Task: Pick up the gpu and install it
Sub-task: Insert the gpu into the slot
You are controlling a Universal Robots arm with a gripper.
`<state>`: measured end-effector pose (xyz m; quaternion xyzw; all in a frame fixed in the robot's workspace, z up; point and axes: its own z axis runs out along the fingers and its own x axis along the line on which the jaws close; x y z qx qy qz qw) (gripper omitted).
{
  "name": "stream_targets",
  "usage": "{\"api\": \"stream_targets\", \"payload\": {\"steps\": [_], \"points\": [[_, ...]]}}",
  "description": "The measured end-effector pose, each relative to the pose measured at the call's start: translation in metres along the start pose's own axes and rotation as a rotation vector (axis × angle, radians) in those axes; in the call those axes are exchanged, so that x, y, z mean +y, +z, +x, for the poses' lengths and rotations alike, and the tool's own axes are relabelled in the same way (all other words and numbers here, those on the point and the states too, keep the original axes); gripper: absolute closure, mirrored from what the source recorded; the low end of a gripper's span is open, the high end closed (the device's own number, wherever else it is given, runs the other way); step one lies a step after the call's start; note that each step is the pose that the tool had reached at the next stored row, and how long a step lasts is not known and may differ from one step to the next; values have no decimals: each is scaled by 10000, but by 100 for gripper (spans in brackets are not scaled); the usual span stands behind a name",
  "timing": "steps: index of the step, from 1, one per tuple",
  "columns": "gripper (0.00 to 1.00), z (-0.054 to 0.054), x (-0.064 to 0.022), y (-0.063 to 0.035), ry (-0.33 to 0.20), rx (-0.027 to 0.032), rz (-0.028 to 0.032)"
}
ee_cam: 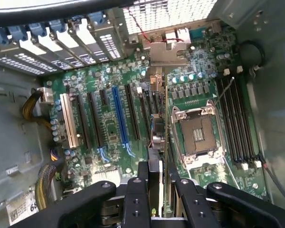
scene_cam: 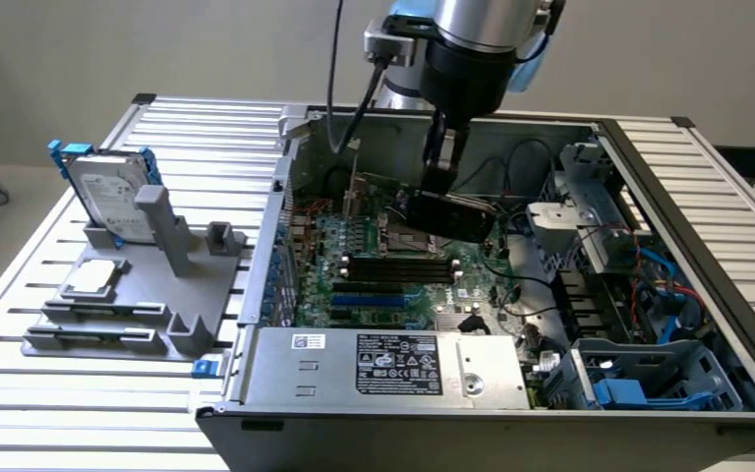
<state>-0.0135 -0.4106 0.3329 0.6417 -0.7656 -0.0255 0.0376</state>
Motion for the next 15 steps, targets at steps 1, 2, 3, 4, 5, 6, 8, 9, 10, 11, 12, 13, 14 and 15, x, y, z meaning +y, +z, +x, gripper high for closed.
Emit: {"api": "stream_targets", "payload": {"steps": [1, 2, 3, 4, 5, 6, 8, 9, 10, 11, 12, 13, 14, 15], "points": [[73, 0, 0, 2, -180, 14, 11], [73, 0, 0, 4, -358, 29, 22], [73, -1, 0, 5, -538, 44, 34], [73, 0, -1, 7, -723, 59, 46], [73, 0, -1, 9, -900, 73, 58], [73, -1, -1, 11, -1081, 88, 70], [73, 0, -1, 15, -1428, 115, 106], [73, 0, 2, 18, -1530, 120, 146], [73, 2, 12, 23, -1568, 118, 202], [73, 7, 46, 33, -1570, 111, 277], [73, 15, 89, 41, -1568, 103, 356], [73, 22, 131, 50, -1568, 95, 436], [73, 30, 174, 59, -1566, 88, 513], [73, 38, 216, 67, -1564, 82, 586]]}}
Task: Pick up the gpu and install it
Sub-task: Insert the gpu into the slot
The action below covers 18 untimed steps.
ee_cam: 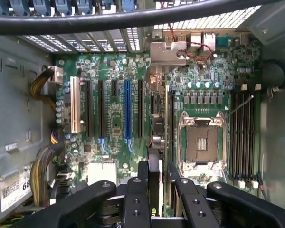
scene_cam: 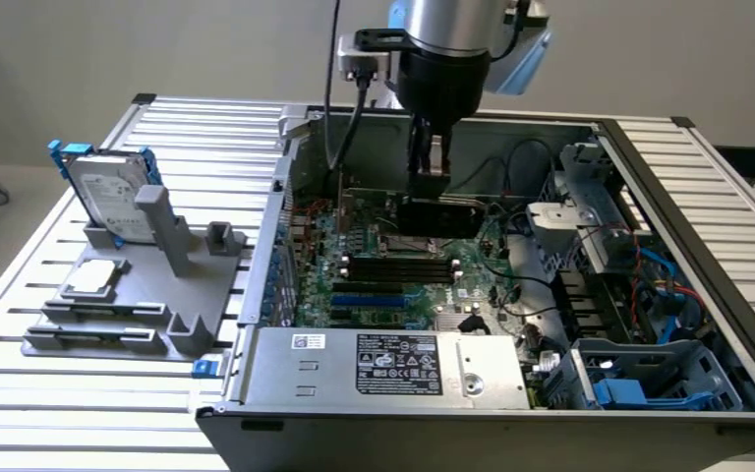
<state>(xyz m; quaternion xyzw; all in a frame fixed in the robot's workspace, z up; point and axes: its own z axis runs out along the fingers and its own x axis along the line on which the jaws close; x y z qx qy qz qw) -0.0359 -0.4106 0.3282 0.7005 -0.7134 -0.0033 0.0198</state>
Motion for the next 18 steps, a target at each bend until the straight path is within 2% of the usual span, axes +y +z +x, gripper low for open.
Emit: {"api": "stream_targets", "payload": {"steps": [3, 6, 14, 16, 18], "points": [[73, 15, 127, 19, 4, -3, 209], [73, 72, 217, 33, 8, -6, 309], [73, 375, 283, 66, 6, -6, 320], [73, 396, 309, 102, -7, -17, 329], [73, 405, 327, 136, -52, -60, 331]]}}
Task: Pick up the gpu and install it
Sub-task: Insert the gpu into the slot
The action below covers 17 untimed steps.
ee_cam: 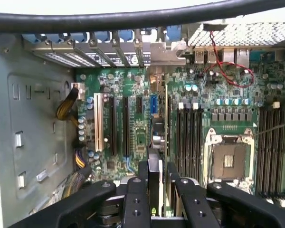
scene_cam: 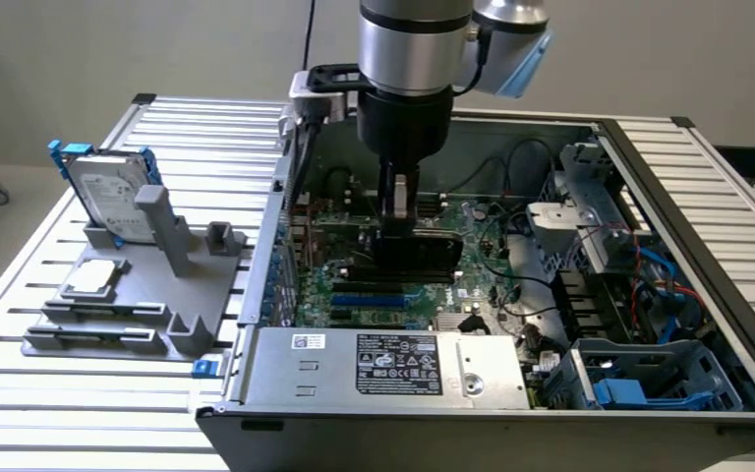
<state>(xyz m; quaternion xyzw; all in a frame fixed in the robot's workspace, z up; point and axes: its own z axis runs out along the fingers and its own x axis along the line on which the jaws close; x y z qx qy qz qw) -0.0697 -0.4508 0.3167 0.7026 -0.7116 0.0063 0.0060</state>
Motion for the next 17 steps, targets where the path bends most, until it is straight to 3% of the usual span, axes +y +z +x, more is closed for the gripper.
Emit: {"api": "stream_targets", "payload": {"steps": [2, 10, 17], "points": [[73, 6, 23, 29, -19, -49, 0], [73, 25, 44, 74, -20, -87, -1], [73, 48, 95, 194, -20, -120, 1]]}}
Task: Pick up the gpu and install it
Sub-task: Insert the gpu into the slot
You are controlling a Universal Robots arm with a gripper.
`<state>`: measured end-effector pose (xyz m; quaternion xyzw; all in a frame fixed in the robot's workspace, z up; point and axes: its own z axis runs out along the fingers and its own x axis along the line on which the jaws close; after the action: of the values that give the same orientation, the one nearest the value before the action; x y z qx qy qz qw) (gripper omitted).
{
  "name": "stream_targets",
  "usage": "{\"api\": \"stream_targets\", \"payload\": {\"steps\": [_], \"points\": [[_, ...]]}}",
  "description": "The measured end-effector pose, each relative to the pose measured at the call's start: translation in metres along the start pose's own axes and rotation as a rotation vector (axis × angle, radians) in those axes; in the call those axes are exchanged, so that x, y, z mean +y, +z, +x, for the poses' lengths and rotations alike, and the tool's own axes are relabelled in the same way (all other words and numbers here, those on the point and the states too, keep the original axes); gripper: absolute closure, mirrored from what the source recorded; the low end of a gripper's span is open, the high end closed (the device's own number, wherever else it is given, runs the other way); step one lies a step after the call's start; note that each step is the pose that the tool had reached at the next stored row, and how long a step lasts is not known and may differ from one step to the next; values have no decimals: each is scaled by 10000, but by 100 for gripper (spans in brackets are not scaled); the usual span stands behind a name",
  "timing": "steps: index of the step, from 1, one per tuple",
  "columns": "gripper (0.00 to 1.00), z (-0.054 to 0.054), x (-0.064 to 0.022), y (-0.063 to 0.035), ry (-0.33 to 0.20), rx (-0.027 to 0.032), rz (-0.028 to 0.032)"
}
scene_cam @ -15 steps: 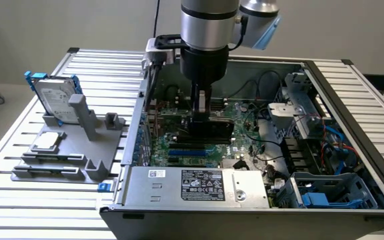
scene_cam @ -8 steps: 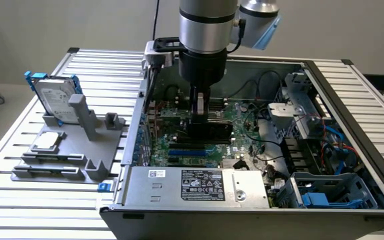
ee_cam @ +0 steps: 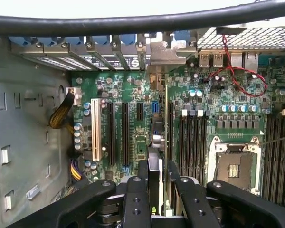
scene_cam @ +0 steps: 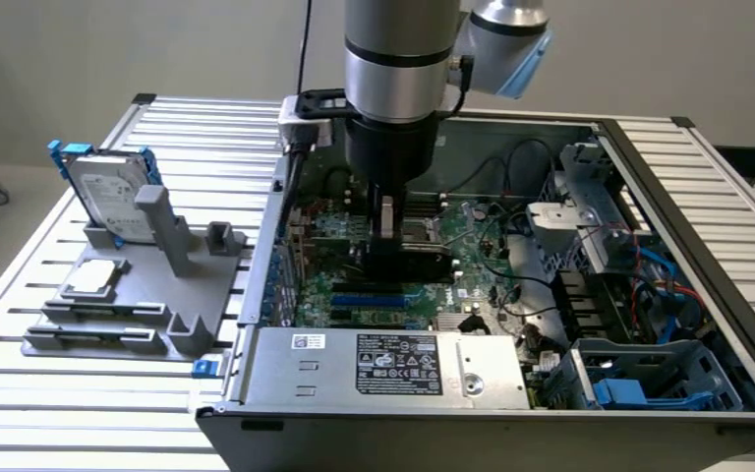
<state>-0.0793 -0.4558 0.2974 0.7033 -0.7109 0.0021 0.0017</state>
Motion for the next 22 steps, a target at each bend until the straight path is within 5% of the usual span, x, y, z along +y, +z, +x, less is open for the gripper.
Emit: {"api": "stream_targets", "payload": {"steps": [6, 12, 22], "points": [[73, 2, 13, 41, 1, -17, 0], [73, 4, 94, 118, 1, -112, 9], [73, 35, 94, 179, 0, -127, 7]]}}
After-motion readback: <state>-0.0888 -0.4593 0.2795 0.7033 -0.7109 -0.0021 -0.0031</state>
